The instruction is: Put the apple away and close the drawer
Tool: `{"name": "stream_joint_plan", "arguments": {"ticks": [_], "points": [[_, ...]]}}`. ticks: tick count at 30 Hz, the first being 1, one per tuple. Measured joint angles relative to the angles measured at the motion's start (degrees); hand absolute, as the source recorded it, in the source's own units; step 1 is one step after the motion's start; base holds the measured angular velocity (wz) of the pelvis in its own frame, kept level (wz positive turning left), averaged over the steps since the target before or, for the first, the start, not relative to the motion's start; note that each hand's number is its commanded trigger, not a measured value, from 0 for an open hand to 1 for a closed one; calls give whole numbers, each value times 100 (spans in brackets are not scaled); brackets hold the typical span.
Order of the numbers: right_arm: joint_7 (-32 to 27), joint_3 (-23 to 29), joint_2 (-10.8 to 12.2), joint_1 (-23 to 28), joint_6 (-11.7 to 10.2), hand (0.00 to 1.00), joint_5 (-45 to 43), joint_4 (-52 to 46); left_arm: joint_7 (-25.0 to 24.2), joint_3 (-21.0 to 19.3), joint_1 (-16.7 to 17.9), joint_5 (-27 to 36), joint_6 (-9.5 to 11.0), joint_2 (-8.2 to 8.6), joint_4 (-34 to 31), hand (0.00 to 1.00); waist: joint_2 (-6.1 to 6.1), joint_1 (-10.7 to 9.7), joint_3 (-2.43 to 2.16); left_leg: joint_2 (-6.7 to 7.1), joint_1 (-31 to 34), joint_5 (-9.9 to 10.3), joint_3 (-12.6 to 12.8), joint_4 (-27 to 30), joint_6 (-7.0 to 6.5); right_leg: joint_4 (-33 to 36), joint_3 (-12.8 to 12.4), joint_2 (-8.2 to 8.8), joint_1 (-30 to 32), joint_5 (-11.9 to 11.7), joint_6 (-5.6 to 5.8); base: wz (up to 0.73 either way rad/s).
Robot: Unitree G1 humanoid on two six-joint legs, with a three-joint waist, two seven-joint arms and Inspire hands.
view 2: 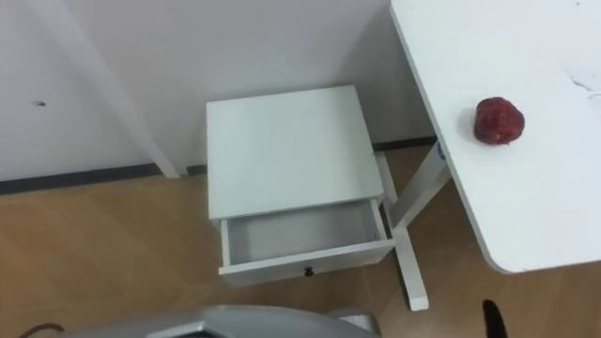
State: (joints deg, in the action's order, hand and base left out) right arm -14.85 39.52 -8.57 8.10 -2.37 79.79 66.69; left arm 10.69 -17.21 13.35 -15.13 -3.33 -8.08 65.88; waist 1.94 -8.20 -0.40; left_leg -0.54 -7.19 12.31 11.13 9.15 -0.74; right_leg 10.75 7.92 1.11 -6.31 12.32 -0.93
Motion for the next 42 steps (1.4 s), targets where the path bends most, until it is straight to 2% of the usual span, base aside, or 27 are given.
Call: {"name": "stream_joint_plan", "arguments": {"ticks": [4, 7, 12, 13, 16, 19, 24, 25, 29, 33, 38, 42], "points": [[-457, 8, 6, -32, -95, 0, 169, -520, -12, 50, 23, 4, 4, -78, -76, 0, 92, -7, -10, -8, 62, -1, 91, 26, 0, 7, -52, -2, 69, -4, -4, -5], [-853, 20, -6, -56, -183, 0, 337, -999, -26, 54, 31, -10, 9, -189, -193, 0, 168, -8, 10, -18, 78, -1, 129, 27, 0, 1, -115, -12, 137, -5, -7, -8], [-1560, 301, -169, -64, -422, 0, 311, -1787, -25, 52, 180, -9, 48, -210, -542, 0, 212, -80, 10, 7, 147, -1, 138, 21, -2, -2, -135, -17, 159, -15, 14, 0], [-1657, 345, -210, -76, -425, 0, 311, -1876, -25, 52, 215, -9, 60, -210, -584, 0, 242, -108, -5, 13, 149, -1, 133, 22, -2, -1, -133, -15, 161, -18, 18, 0], [-2121, 626, -377, -105, -621, 0, 278, -2478, -25, 38, 326, -12, 100, -215, -769, 0, 220, -137, 3, 26, 167, -2, 130, 19, -3, -1, -133, -17, 148, -22, 25, 0], [-2480, 636, -505, -147, -831, 0, -186, -3202, -26, 38, 299, -10, 153, -239, -805, 0, 215, -143, 9, 19, 199, -2, 123, 19, -3, -1, -136, -27, 180, -24, 24, 0], [-3097, 671, -641, -250, -1130, 0, -1278, -4126, -46, 55, 305, -10, 387, -238, -856, 0, 179, -130, 18, 6, 290, -2, 109, 23, -3, 12, -79, -33, 274, -30, 15, 1], [-3141, 667, -640, -245, -1149, 0, -1337, -4236, -54, 55, 305, -10, 388, -234, -855, 0, 182, -124, 22, 6, 295, -2, 109, 23, -3, 20, -88, -33, 283, -30, 15, 0], [-3337, 368, -639, -248, -1183, 0, -2870, -4823, -147, 64, 238, -48, 397, -154, -805, 0, 128, -38, 39, 8, 356, -7, 134, 26, -10, 112, -177, -37, 430, -30, 14, -7], [-3444, 13, -646, -228, -1206, 0, -4124, -5465, -149, 197, 240, -6, 513, -186, -598, 0, 118, 70, 44, 2, 313, -7, 144, 26, -11, 96, -177, -42, 432, -45, 10, -5], [-3350, -544, -648, -80, -1200, 0, -5216, -5796, -152, 453, 264, -6, 538, -178, -514, 0, 90, 193, 32, -5, 310, -7, 134, 25, -11, 92, -148, -36, 426, -52, 9, 2], [-3129, -932, -648, -2, -1199, 0, -5793, -5928, -217, 511, 241, -7, 539, -176, -372, 0, 77, 270, 42, -49, 311, -7, 138, 25, -11, 93, -164, -22, 429, -54, 5, -1]]}}
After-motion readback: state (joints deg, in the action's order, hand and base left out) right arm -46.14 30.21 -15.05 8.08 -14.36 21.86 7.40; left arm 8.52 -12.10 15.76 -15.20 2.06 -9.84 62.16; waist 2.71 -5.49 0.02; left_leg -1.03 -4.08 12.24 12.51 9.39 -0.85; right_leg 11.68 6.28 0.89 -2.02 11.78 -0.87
